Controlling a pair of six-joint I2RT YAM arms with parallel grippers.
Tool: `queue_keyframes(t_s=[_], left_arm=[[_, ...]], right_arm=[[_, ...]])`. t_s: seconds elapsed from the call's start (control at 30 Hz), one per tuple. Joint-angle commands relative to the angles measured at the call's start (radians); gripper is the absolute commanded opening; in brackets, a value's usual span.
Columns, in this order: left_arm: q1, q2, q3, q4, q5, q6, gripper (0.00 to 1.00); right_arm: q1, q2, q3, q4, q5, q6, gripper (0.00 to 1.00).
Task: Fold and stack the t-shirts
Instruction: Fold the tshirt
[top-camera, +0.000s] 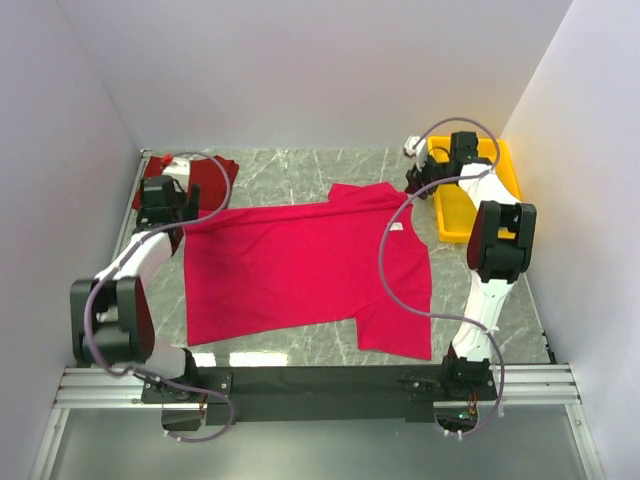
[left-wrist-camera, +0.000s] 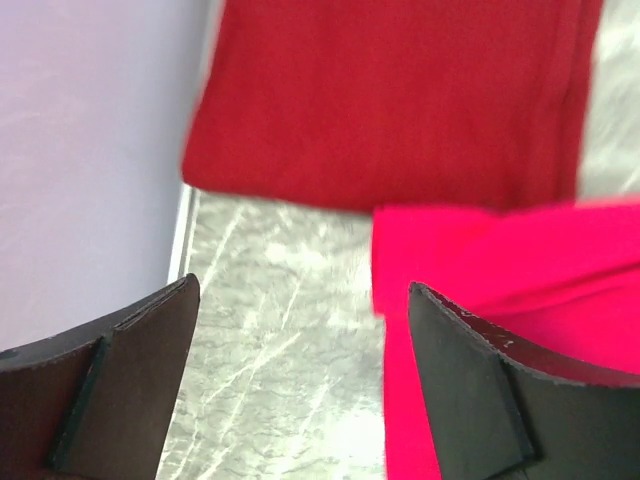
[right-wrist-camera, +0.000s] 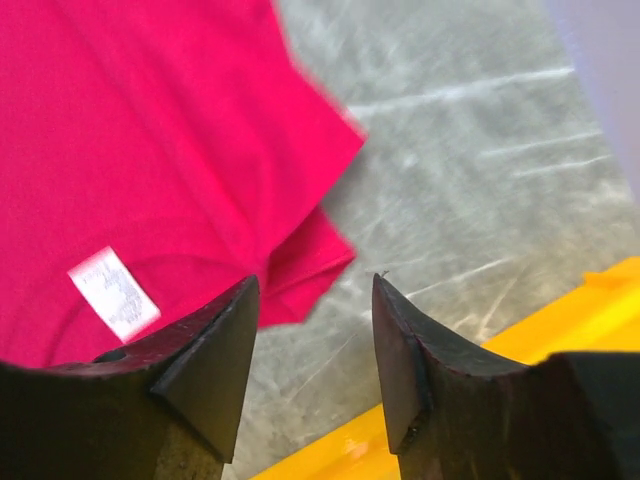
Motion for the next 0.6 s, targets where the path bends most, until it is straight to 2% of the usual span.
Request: queue_keyframes(t_s=[0.0,0.07,0.1,0.17,0.37,0.57], left_arm=[[0.019,-0.082,0.005,-0.043,0.022,-0.196,0.91],[0.036,-0.103,0.022,-0.086,0.013,-0.314,0.92],[0.042,-0.109,0.025,-0.104,-0.001,-0.349,0.94],[0.059,-0.123,0.026,-0.167,0.007,-0.392,0.95],[0.113,-0.161,0.020,-0.258,0.093,-0.517,0.96],[0.149,-0.210,0.022,-0.279,0.222,-0.584,0.97]], right_arm=[[0.046,-0.010,0.215,-0.114,-0.010,0.247,0.56],[0.077,0.095,0.353,-0.228,0.006,0.304,0.56],[0.105,0.163,0.472,-0.300,0.019,0.382,0.57],[0.132,0.211,0.551,-0.334,0.027,0.456,0.57],[0.201,0.267,0.585,-0.268,0.098,0.699,0.58],[0.261,0.373,0.694,-0.277,0.288,0.876,0.59]])
